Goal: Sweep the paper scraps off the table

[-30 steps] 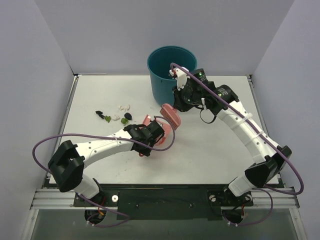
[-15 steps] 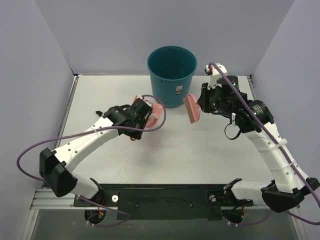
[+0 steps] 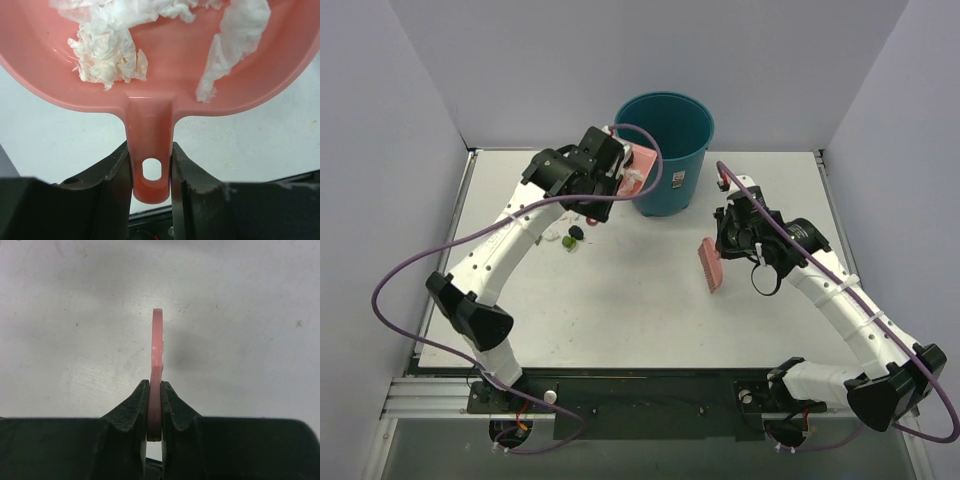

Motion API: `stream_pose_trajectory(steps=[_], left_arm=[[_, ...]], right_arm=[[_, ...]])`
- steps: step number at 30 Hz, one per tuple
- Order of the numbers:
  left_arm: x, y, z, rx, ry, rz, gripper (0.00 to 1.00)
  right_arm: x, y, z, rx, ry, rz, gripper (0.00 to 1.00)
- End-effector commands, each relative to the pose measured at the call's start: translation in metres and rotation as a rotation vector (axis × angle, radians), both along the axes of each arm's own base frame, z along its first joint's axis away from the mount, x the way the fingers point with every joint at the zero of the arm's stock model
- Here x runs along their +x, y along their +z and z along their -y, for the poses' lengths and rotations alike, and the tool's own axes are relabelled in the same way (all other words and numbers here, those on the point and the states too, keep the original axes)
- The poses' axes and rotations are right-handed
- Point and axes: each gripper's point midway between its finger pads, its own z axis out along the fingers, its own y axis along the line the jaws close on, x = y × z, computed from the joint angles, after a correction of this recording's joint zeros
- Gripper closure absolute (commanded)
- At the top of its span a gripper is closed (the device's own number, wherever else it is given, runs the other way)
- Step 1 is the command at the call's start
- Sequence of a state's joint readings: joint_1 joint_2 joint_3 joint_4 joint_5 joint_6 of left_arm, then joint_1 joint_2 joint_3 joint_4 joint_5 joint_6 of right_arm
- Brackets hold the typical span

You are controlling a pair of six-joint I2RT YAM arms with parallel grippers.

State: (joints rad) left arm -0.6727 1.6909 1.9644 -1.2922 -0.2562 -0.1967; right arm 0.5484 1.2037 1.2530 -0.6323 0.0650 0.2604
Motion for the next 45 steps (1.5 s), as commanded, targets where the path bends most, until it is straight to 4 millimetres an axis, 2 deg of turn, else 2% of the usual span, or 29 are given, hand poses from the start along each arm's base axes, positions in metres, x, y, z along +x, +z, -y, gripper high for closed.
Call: stream_pose_trajectory(steps=[1, 2, 3, 4, 5, 6, 7, 8, 9, 10, 11, 12, 13, 14, 21, 27, 30, 35, 38, 43, 44, 45], left_arm=[[0.032, 0.041, 0.007, -0.065, 0.000, 0.094, 1.00], [0.041, 0.040, 0.008, -0.065, 0.009, 0.099, 1.00], [0.049, 0.052, 0.007, -0.083, 0.024, 0.136, 1.00], [0.058, 0.048, 0.009, -0.078, 0.032, 0.134, 1.00], [0.066, 0.061, 0.006, -0.096, 0.047, 0.176, 1.00], [0.075, 0.058, 0.008, -0.080, 0.051, 0.184, 1.00], [0.082, 0.066, 0.008, -0.092, 0.058, 0.217, 1.00], [0.092, 0.062, 0.008, -0.062, 0.067, 0.230, 1.00], [0.100, 0.073, 0.007, -0.068, 0.081, 0.274, 1.00], [0.109, 0.066, 0.007, -0.036, 0.091, 0.281, 1.00], [0.117, 0.077, 0.007, -0.049, 0.105, 0.323, 1.00], [0.127, 0.071, 0.009, -0.026, 0.108, 0.334, 1.00], [0.134, 0.077, 0.012, -0.034, 0.111, 0.367, 1.00], [0.143, 0.074, 0.009, 0.006, 0.126, 0.388, 1.00], [0.183, 0.088, 0.003, 0.136, 0.173, 0.558, 1.00], [0.196, 0.106, 0.004, 0.326, 0.203, 0.690, 1.00], [0.202, 0.101, 0.010, 0.446, 0.177, 0.713, 1.00], [0.212, 0.104, 0.014, 0.655, 0.206, 0.774, 1.00], [0.220, 0.107, 0.017, 0.704, 0.256, 0.831, 1.00], [0.224, 0.103, 0.010, 0.808, 0.270, 0.844, 1.00], [0.223, 0.109, 0.008, 0.794, 0.295, 0.873, 1.00], [0.224, 0.105, 0.009, 0.844, 0.262, 0.864, 1.00]], right_arm=[[-0.003, 0.001, 0.004, 0.038, -0.033, 0.032, 1.00], [-0.005, -0.001, 0.005, 0.040, -0.037, 0.025, 1.00], [-0.008, -0.004, 0.006, 0.041, -0.034, 0.019, 1.00], [-0.010, -0.005, 0.005, 0.047, -0.031, 0.015, 1.00], [-0.013, -0.007, 0.005, 0.052, -0.030, 0.010, 1.00], [-0.015, -0.007, 0.005, 0.059, -0.028, 0.010, 1.00], [-0.018, -0.010, 0.005, 0.056, -0.023, 0.001, 1.00], [-0.020, -0.009, 0.005, 0.057, -0.023, 0.004, 1.00], [-0.022, -0.012, 0.007, 0.048, -0.026, -0.004, 1.00], [-0.023, -0.011, 0.007, 0.051, -0.024, 0.000, 1.00], [-0.025, -0.013, 0.007, 0.050, -0.027, -0.006, 1.00], [-0.027, -0.011, 0.007, 0.053, -0.027, -0.001, 1.00], [-0.029, -0.013, 0.006, 0.051, -0.021, -0.005, 1.00], [-0.030, -0.013, 0.005, 0.049, -0.018, -0.002, 1.00], [-0.035, -0.015, -0.001, 0.033, -0.008, 0.005, 1.00], [-0.032, -0.015, -0.008, 0.018, -0.010, 0.023, 1.00], [-0.029, -0.012, -0.010, 0.022, -0.019, 0.035, 1.00], [-0.027, -0.003, -0.009, 0.033, -0.037, 0.063, 1.00], [-0.027, 0.003, -0.008, 0.040, -0.042, 0.083, 1.00], [-0.030, 0.009, -0.003, 0.047, -0.059, 0.112, 1.00], [-0.029, 0.011, -0.001, 0.045, -0.065, 0.119, 1.00], [-0.029, 0.012, -0.001, 0.047, -0.067, 0.124, 1.00]])
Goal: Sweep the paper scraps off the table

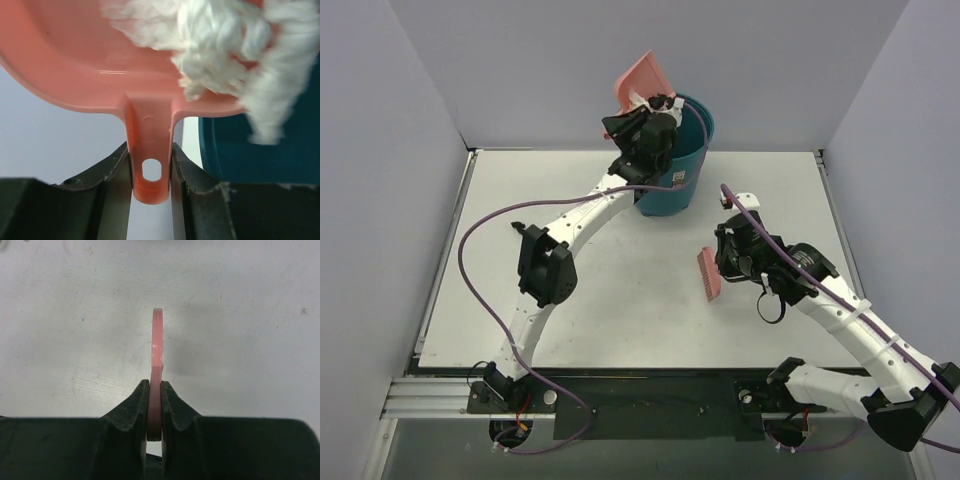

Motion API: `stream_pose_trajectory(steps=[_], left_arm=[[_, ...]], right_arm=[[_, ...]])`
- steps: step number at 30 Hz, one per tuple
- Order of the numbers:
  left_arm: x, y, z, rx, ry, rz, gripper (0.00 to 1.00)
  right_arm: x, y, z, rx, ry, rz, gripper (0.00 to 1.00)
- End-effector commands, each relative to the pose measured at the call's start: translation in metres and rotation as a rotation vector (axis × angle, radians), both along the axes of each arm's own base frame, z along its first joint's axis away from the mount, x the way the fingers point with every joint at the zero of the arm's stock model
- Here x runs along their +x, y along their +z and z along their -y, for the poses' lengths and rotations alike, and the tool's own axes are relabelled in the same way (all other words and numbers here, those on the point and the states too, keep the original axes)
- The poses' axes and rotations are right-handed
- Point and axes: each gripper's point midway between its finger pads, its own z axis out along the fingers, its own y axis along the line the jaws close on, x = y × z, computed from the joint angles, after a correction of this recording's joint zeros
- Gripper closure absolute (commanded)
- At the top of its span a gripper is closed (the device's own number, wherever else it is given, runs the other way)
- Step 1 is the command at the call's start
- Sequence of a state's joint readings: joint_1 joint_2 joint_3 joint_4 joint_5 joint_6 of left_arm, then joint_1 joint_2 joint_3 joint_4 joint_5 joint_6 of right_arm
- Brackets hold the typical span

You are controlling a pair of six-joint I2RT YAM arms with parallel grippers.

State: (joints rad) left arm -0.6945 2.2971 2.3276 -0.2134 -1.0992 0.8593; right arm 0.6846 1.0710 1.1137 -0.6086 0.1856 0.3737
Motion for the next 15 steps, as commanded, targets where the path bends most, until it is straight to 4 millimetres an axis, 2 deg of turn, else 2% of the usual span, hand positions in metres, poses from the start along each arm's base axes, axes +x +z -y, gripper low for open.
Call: stream_pose_trajectory(steps=[1, 2, 9, 15], left_arm=[[-0.006, 0.052, -0.017, -0.016, 0.081, 0.200, 1.00], [-0.006, 0.051, -0.019, 0.028, 0.082, 0.192, 1.00], [-0.009, 0.071, -0.020, 0.045, 0.057, 0.285, 1.00], [-0.009, 0.075, -0.021, 0.082, 0.029, 0.286, 1.00]], right_arm=[[0.004, 0.023, 0.006, 0.029, -0.046, 0.086, 1.00], [0.005, 0.024, 0.006, 0.029, -0.046, 0.089, 1.00], [0.005, 0.026, 0.006, 0.032, -0.047, 0.097, 1.00], [0.006, 0.027, 0.007, 0.031, -0.050, 0.103, 1.00]])
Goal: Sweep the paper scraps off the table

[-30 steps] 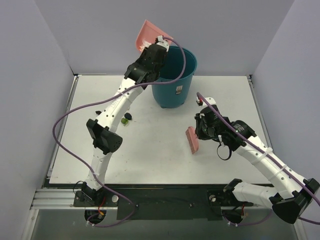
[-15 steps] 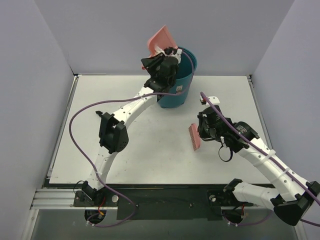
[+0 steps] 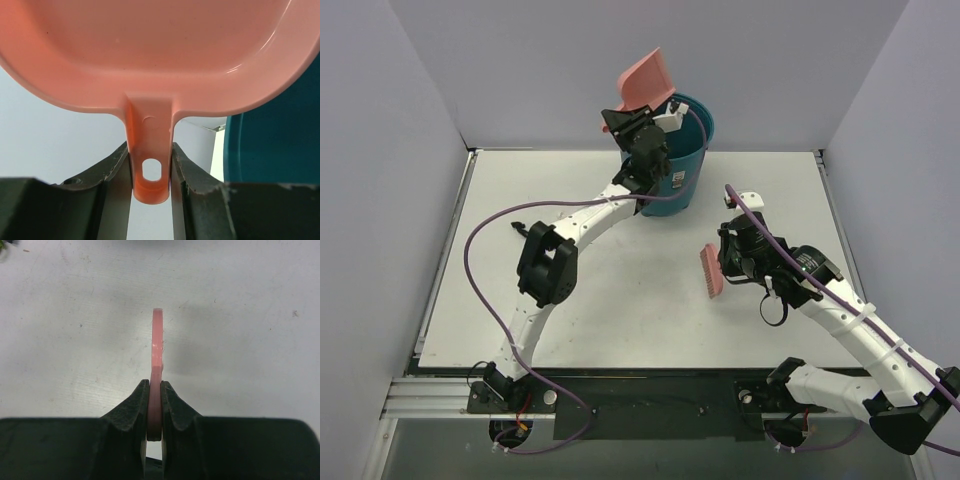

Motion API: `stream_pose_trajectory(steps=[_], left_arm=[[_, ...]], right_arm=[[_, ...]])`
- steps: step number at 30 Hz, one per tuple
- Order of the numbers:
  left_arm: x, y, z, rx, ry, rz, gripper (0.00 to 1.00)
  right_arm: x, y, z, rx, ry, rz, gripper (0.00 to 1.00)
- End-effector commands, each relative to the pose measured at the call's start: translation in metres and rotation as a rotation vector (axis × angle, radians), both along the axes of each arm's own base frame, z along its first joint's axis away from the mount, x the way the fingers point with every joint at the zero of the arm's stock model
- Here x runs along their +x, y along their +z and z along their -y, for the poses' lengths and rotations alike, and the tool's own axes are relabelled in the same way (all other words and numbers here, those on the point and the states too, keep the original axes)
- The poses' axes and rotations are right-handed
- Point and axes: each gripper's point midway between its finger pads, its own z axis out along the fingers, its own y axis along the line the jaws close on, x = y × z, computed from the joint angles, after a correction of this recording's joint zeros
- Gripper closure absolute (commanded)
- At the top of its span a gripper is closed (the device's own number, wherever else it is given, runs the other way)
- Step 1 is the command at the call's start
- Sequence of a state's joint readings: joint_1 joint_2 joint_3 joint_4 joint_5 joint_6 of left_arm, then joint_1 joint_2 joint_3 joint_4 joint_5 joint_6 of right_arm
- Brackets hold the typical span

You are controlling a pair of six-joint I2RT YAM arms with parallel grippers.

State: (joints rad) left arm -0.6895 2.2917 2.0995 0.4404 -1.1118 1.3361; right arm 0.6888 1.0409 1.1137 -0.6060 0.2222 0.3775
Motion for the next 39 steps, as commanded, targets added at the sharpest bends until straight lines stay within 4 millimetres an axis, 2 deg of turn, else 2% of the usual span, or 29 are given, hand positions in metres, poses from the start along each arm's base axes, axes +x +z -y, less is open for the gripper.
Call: stream_pose_trajectory(steps=[1, 9, 10, 11, 12, 13, 14, 15, 16, 17, 23, 24, 25, 26, 27, 28, 31, 36, 39], left_arm=[[-0.017, 0.060, -0.016, -0.072, -0.015, 0.152, 1.00], [-0.020, 0.067, -0.021, -0.086, -0.035, 0.145, 1.00], [-0.022, 0.073, -0.023, -0.151, -0.034, 0.163, 1.00], [-0.022, 0.067, -0.024, -0.140, -0.026, 0.115, 1.00], [-0.025, 0.077, -0.026, -0.224, -0.034, 0.150, 1.00], [-0.025, 0.068, -0.027, -0.201, -0.024, 0.085, 1.00], [-0.029, 0.079, -0.028, -0.293, -0.036, 0.124, 1.00], [-0.030, 0.072, -0.029, -0.275, -0.037, 0.065, 1.00], [-0.034, 0.077, -0.031, -0.358, -0.044, 0.087, 1.00], [-0.036, 0.070, -0.033, -0.354, -0.049, 0.031, 1.00], [-0.060, 0.069, -0.036, -0.592, -0.127, -0.054, 1.00], [-0.066, 0.060, -0.039, -0.590, -0.125, -0.110, 1.00], [-0.069, 0.065, -0.035, -0.670, -0.155, -0.105, 1.00], [-0.076, 0.055, -0.037, -0.667, -0.150, -0.165, 1.00], [-0.079, 0.057, -0.035, -0.739, -0.172, -0.170, 1.00], [-0.087, 0.050, -0.039, -0.744, -0.161, -0.215, 1.00], [-0.102, 0.045, -0.047, -0.884, -0.148, -0.258, 1.00], [-0.129, 0.049, -0.082, -0.951, -0.051, -0.232, 1.00], [-0.146, 0.063, -0.108, -0.993, 0.003, -0.163, 1.00]], right_arm=[[0.005, 0.018, 0.001, 0.028, -0.027, 0.063, 1.00], [0.008, 0.025, 0.003, 0.046, -0.052, 0.091, 1.00], [0.008, 0.027, 0.003, 0.052, -0.053, 0.097, 1.00], [0.008, 0.028, 0.003, 0.056, -0.058, 0.100, 1.00], [0.009, 0.031, 0.002, 0.063, -0.060, 0.108, 1.00], [0.010, 0.033, 0.002, 0.073, -0.068, 0.116, 1.00], [0.011, 0.037, 0.003, 0.086, -0.076, 0.129, 1.00], [0.012, 0.040, 0.002, 0.097, -0.080, 0.140, 1.00], [0.013, 0.044, 0.002, 0.113, -0.090, 0.154, 1.00], [0.015, 0.047, 0.001, 0.128, -0.097, 0.164, 1.00], [0.022, 0.058, -0.007, 0.228, -0.137, 0.208, 1.00], [0.025, 0.062, -0.010, 0.253, -0.140, 0.222, 1.00], [0.027, 0.064, -0.014, 0.281, -0.144, 0.231, 1.00], [0.028, 0.065, -0.016, 0.301, -0.147, 0.232, 1.00], [0.032, 0.067, -0.022, 0.336, -0.148, 0.241, 1.00], [0.032, 0.067, -0.027, 0.364, -0.143, 0.236, 1.00], [0.041, 0.069, -0.045, 0.448, -0.136, 0.254, 1.00], [0.057, 0.074, -0.081, 0.599, -0.134, 0.288, 1.00], [0.072, 0.074, -0.112, 0.689, -0.127, 0.303, 1.00]])
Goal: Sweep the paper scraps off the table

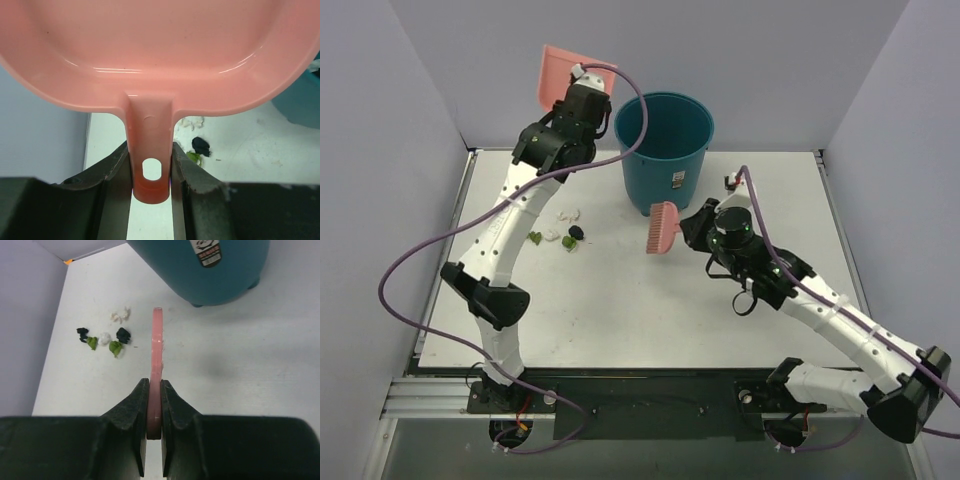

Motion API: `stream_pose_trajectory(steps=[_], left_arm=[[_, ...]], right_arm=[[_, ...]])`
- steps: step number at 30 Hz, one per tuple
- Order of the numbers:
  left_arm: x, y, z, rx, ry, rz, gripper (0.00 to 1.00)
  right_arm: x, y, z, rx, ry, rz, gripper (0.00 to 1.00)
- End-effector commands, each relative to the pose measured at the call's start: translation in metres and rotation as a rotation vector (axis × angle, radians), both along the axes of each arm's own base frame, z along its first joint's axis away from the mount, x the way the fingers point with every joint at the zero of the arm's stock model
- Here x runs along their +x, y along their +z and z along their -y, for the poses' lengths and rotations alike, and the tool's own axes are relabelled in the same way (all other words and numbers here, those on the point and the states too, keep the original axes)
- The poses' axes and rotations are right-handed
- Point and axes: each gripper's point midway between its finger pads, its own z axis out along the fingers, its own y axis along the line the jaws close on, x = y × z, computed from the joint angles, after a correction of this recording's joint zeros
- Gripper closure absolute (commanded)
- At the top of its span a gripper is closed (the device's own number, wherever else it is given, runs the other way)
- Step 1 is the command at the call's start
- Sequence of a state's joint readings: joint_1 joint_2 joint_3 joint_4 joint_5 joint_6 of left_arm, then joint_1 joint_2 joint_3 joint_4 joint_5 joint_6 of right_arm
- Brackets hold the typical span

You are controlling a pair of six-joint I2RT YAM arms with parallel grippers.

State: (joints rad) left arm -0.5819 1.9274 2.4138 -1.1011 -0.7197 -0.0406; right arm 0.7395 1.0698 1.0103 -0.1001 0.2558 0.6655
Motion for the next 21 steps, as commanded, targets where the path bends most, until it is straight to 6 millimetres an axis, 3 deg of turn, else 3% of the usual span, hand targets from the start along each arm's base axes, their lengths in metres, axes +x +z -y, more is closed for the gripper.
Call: stream_pose_trajectory(steps=[1, 3, 4, 5, 7, 9, 21], left_arm=[[-0.040, 0.031, -0.048, -0.121, 0.145, 0.055, 1.00], [-0.046, 0.032, -0.062, -0.140, 0.178, 0.050, 1.00], [-0.049, 0.030, -0.065, -0.144, 0.186, 0.041, 1.00], [-0.050, 0.028, -0.071, -0.140, 0.203, 0.036, 1.00], [-0.055, 0.032, -0.076, -0.135, 0.209, 0.043, 1.00], [-0.061, 0.039, -0.084, -0.139, 0.219, 0.060, 1.00], [-0.072, 0.040, -0.108, -0.137, 0.279, 0.082, 1.00]], right_arm=[[0.022, 0.031, -0.055, 0.246, 0.015, 0.103, 1.00], [0.029, 0.038, -0.082, 0.288, 0.038, 0.123, 1.00], [0.036, 0.030, -0.096, 0.291, 0.043, 0.119, 1.00], [0.035, 0.041, -0.111, 0.321, 0.065, 0.133, 1.00], [0.046, 0.021, -0.142, 0.322, 0.082, 0.112, 1.00], [0.055, 0.024, -0.168, 0.372, 0.103, 0.130, 1.00], [0.105, 0.005, -0.287, 0.586, 0.250, 0.125, 1.00]])
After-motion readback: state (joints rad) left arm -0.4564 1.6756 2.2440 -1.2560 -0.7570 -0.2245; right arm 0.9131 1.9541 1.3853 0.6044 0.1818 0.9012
